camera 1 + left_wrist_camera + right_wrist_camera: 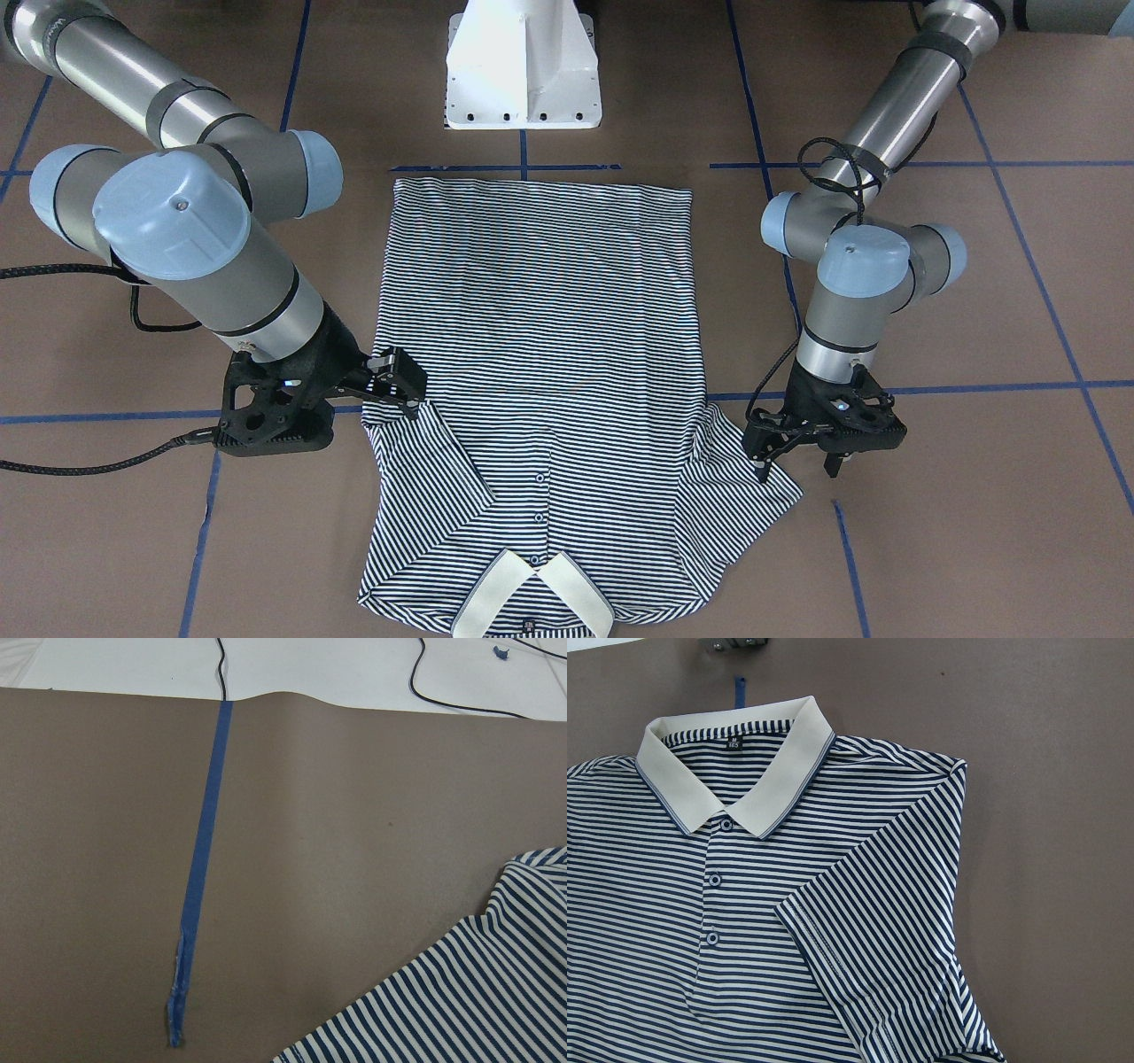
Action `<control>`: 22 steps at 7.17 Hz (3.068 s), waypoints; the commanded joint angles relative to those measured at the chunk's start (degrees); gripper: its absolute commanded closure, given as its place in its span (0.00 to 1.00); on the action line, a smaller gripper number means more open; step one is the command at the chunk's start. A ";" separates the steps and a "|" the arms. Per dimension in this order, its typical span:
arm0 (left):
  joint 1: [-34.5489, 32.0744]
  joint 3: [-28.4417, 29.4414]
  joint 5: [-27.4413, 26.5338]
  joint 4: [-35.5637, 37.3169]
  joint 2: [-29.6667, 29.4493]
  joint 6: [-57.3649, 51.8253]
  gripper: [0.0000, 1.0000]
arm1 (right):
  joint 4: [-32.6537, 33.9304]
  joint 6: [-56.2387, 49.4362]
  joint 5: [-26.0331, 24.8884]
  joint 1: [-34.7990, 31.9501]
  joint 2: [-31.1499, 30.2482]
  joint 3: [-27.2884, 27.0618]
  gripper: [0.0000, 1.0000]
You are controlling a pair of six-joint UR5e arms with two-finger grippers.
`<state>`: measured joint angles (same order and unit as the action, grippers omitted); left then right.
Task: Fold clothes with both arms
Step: 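Reach the left gripper to the sleeve nearest it while the right gripper holds position, then fold the sleeve nearest the left gripper inward over the shirt body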
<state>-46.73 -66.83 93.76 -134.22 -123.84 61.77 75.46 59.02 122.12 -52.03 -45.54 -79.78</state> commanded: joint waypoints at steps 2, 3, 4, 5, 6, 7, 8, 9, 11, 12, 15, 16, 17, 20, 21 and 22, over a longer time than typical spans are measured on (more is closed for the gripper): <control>0.24 5.12 -0.16 -3.93 -1.66 -0.07 0.04 | -0.05 0.04 -0.91 0.44 0.10 0.33 0.00; 0.24 5.74 -0.16 -4.03 -1.92 -0.16 0.04 | -0.05 -0.05 -0.91 0.44 0.10 0.33 0.00; 0.15 6.45 -0.16 -4.56 -2.19 -0.16 0.06 | -0.05 -0.05 -0.91 0.44 0.02 0.41 0.00; 0.15 7.32 -0.16 -4.91 -2.45 -0.16 0.09 | -0.05 -0.14 -0.91 0.44 0.10 0.42 0.00; 0.15 7.85 -0.16 -5.00 -2.80 -0.16 0.11 | -0.05 -0.22 -0.91 0.44 0.10 0.42 0.00; 0.06 7.95 -0.25 -5.00 -2.89 -0.16 0.13 | -0.05 -0.31 -0.91 0.44 0.02 0.42 0.00; 0.06 8.04 -0.16 -5.00 -2.89 -0.16 0.20 | -0.05 -0.40 -0.91 0.44 0.01 0.42 0.00; -0.02 8.04 -0.16 -5.00 -3.24 -0.16 0.35 | -0.05 -0.75 -0.91 0.44 0.01 0.50 0.00; -0.11 8.12 -0.16 -5.00 -3.33 -0.16 0.63 | -0.05 -0.84 -0.91 0.44 0.01 0.50 0.00; -0.20 8.12 -0.16 -4.91 -3.59 -0.16 0.77 | -0.13 -0.84 -0.91 0.35 0.01 0.50 0.00; -0.55 7.86 0.19 -4.22 -5.08 -0.51 1.00 | -0.13 -0.93 -0.92 0.44 -0.07 0.68 0.00; -0.64 7.51 0.63 -1.08 -6.83 -0.60 1.00 | -0.13 -0.93 -0.91 0.44 0.01 0.68 0.00; -0.64 6.20 0.63 6.52 -9.98 -1.90 1.00 | -0.13 -0.93 -1.00 0.44 -0.25 0.68 0.00; -0.38 2.32 2.91 18.28 -16.41 -1.06 1.00 | -0.13 -1.54 -0.91 0.53 -0.86 0.68 0.00; 0.84 3.02 2.91 18.20 -17.39 2.01 1.00 | -0.22 -1.54 -0.91 0.53 -0.95 0.59 0.00; 1.64 4.59 2.91 18.03 -18.70 3.34 1.00 | -0.31 -1.46 -0.91 0.53 -1.04 0.50 0.00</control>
<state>-46.14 -63.60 96.55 -116.36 -140.93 62.87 75.24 57.57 121.20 -51.50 -46.44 -79.18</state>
